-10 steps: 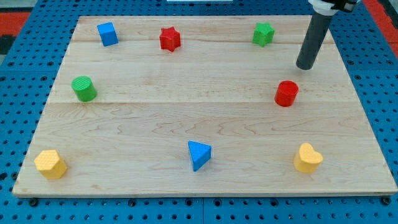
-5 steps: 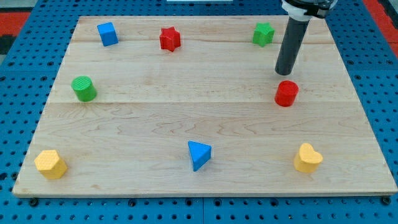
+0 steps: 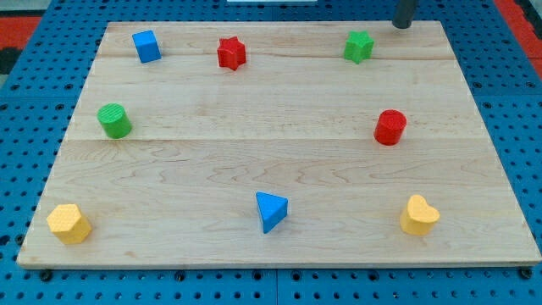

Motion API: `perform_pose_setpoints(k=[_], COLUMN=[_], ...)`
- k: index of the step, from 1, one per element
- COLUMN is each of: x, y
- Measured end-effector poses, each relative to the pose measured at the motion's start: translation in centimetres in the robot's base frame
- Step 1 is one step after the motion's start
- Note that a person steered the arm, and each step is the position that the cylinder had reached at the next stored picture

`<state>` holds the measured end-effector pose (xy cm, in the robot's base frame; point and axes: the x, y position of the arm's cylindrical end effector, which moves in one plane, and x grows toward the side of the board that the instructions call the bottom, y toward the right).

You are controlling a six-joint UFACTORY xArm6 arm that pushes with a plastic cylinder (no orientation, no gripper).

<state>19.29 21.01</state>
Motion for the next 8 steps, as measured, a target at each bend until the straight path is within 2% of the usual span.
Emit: perform_pose_setpoints(k=[1,2,3,4,5,6,7,8], x=[0.1,5.2,6.8,9.9,10.2,13.8,21.0,28.1], y=[-6.1,-6.3,-3.7,-8.3,-17.1,-21.5,-19.8,-25.1])
